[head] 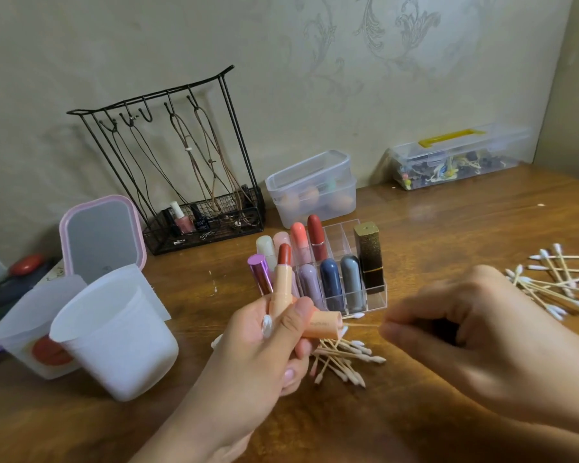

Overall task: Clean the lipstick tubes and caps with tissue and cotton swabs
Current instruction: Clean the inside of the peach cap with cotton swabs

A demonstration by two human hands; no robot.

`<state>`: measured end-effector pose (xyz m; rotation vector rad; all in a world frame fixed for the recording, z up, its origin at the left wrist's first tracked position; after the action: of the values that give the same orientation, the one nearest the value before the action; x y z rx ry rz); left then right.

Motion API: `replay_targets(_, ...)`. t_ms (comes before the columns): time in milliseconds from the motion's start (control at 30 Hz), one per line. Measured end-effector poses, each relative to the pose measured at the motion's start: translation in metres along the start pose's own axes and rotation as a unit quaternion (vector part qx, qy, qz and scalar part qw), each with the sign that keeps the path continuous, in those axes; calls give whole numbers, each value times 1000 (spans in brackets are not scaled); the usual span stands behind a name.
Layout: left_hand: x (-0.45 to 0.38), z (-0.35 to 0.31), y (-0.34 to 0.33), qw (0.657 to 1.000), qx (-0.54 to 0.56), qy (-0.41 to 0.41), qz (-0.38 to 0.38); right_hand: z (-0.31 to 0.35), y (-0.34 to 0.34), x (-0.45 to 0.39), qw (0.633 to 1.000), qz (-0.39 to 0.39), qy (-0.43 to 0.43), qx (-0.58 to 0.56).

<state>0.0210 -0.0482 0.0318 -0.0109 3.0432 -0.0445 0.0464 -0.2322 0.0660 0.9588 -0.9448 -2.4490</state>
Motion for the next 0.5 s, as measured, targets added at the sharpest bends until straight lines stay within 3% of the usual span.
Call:
replay_targets(200, 1, 1, 0, 1000, -17, 12, 7, -1, -2, 1, 1000, 15, -26, 7)
replay_targets(367, 1, 2, -3, 999, -20, 23, 22, 4, 10, 3, 996, -83, -10, 24)
replay_targets(500, 1, 2, -4, 999, -19, 28, 10, 11, 6, 5, 997, -80, 22, -7)
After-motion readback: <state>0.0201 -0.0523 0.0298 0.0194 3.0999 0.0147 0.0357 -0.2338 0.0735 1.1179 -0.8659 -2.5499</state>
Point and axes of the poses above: each hand's wrist, its own x-axis away from the middle knuckle, its own y-axis out of the back of the hand, z = x × y, the point moved 6 cm from there along -x, towards the middle knuckle, and after that the axes turned 9 degrees about -y, right-handed, at the moved point
